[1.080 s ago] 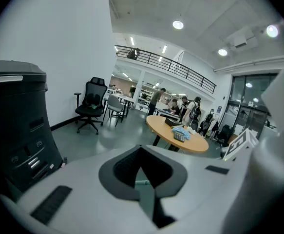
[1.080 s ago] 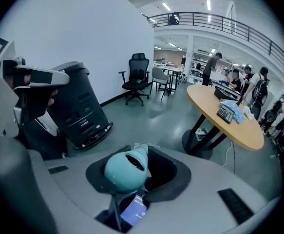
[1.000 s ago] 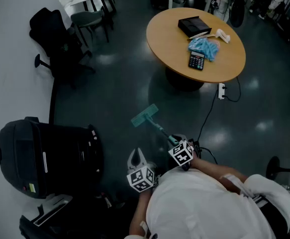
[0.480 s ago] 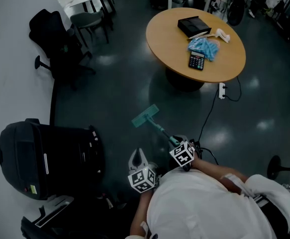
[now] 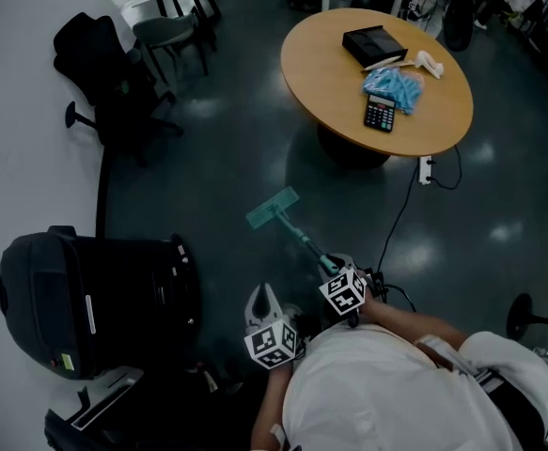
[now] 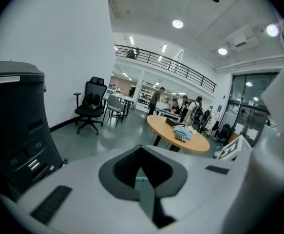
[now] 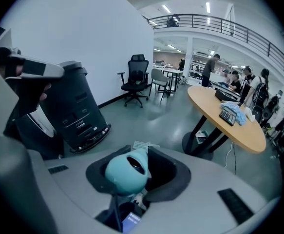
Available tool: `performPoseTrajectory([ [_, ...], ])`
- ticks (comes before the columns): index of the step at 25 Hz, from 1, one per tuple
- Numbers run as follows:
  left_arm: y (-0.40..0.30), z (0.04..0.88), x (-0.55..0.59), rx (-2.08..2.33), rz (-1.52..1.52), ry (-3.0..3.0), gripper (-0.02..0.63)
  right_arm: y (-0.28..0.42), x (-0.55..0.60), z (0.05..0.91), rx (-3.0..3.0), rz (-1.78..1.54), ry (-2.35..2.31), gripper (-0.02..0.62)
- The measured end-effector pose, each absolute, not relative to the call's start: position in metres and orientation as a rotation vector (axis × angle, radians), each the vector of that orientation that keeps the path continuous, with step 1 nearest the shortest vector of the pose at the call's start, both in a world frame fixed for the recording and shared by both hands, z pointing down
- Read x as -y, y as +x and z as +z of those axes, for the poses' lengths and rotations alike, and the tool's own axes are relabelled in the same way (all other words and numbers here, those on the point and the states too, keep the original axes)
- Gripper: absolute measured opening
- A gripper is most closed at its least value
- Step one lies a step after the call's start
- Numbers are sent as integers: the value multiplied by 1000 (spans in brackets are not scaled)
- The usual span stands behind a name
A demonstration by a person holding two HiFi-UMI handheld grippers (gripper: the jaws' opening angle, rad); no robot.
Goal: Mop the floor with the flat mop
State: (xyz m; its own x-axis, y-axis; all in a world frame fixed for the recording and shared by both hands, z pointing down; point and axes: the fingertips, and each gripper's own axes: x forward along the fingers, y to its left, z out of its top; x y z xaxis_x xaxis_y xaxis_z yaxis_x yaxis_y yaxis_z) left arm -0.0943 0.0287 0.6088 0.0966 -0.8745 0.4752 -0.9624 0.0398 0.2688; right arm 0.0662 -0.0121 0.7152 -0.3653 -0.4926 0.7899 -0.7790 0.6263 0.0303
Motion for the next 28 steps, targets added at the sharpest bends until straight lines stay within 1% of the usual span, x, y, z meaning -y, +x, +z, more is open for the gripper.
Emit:
performPoseTrajectory([
  [6,-106,616,-24,1834,223,1797,6,23,102,734,2074,424,1043,114],
  [10,-111,619,-23,1842,218,1763,6,-2,159,764,2041,449,1057,114],
  [16,-115,617,-27,1877,206,1728,6,-16,208,794,2005,421,1051,114],
  [21,-124,618,-24,1896,202,1736,6,5,194,778,2003,395,1029,112],
  [28,-123,605,-18,1882,177,1791,6,95,61,724,1982,395,932,114],
])
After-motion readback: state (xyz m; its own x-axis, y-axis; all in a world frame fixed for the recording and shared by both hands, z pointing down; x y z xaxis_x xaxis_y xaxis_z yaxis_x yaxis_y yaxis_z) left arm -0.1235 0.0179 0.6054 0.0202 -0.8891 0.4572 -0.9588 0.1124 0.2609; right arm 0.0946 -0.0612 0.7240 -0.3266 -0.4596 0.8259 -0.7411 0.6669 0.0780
